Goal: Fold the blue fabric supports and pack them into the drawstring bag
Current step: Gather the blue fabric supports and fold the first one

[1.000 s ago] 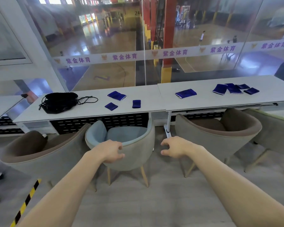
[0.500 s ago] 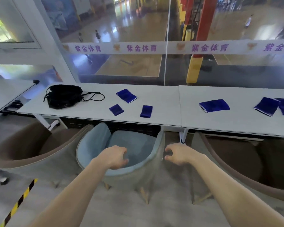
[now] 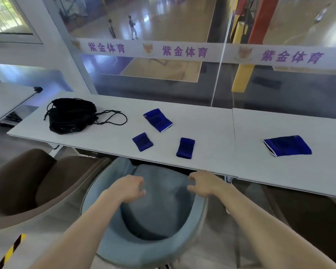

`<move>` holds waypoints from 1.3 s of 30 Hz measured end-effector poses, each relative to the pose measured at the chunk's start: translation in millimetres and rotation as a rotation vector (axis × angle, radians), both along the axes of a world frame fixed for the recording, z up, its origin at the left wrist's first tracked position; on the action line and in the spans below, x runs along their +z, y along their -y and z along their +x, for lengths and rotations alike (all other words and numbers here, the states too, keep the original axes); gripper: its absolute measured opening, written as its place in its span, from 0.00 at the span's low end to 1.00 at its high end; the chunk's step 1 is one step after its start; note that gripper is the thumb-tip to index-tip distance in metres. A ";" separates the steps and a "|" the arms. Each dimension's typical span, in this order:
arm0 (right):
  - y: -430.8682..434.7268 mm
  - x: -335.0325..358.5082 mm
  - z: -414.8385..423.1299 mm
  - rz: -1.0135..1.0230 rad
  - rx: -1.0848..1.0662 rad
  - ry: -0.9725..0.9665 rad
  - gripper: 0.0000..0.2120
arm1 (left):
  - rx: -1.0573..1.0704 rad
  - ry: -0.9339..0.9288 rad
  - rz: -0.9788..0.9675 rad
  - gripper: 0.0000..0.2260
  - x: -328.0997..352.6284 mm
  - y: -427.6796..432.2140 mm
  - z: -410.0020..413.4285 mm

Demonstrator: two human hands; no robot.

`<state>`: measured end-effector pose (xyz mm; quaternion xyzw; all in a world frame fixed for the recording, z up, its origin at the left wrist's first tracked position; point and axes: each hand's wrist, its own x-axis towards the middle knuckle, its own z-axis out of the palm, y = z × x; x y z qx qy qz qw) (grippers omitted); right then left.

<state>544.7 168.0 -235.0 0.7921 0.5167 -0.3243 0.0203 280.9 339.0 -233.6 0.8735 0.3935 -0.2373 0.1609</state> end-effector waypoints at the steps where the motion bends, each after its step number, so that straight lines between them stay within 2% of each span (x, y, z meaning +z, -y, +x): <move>1: -13.8 -8.3 4.3 0.006 -0.025 0.001 0.22 | 0.004 0.006 -0.002 0.21 -7.3 -18.2 6.7; 6: -64.0 -36.2 15.6 -0.001 -0.145 0.005 0.18 | 0.013 0.020 -0.043 0.22 -45.1 -83.4 42.9; 10: -94.5 -63.8 30.6 0.045 -0.225 0.026 0.21 | 0.071 0.042 -0.021 0.27 -79.8 -123.1 67.7; 14: -118.8 -92.6 47.9 0.099 -0.181 0.068 0.24 | 0.159 0.069 0.054 0.36 -109.7 -159.9 94.9; 17: -130.2 -116.9 58.7 0.071 -0.050 0.116 0.29 | 0.223 0.031 0.044 0.39 -135.8 -178.9 108.3; 21: -127.8 -138.3 72.2 0.050 -0.013 0.100 0.31 | 0.171 0.069 0.008 0.37 -156.5 -167.9 114.1; 25: -122.4 -147.7 79.8 0.094 0.017 0.101 0.32 | 0.075 0.219 -0.026 0.25 -161.7 -137.7 120.5; 28: -121.1 -146.6 82.8 0.084 0.056 0.113 0.32 | 0.289 0.368 0.010 0.15 -160.8 -126.1 132.4; 29: -121.3 -145.3 84.3 0.082 0.063 0.114 0.31 | 0.393 0.403 0.024 0.16 -159.0 -124.8 138.7; 31: -121.2 -140.8 87.7 0.086 0.074 0.098 0.30 | 0.588 0.409 0.033 0.25 -155.6 -125.8 152.6; 34: -116.7 -130.9 94.8 0.099 0.077 0.075 0.27 | 0.705 0.309 -0.012 0.34 -160.1 -131.8 168.5; 35: -114.1 -127.8 97.9 0.100 0.072 0.074 0.26 | 0.739 0.300 -0.047 0.32 -160.7 -133.3 172.7; 39: -100.3 -119.9 112.8 0.072 0.039 0.077 0.21 | 0.806 0.311 -0.191 0.15 -158.4 -131.2 179.8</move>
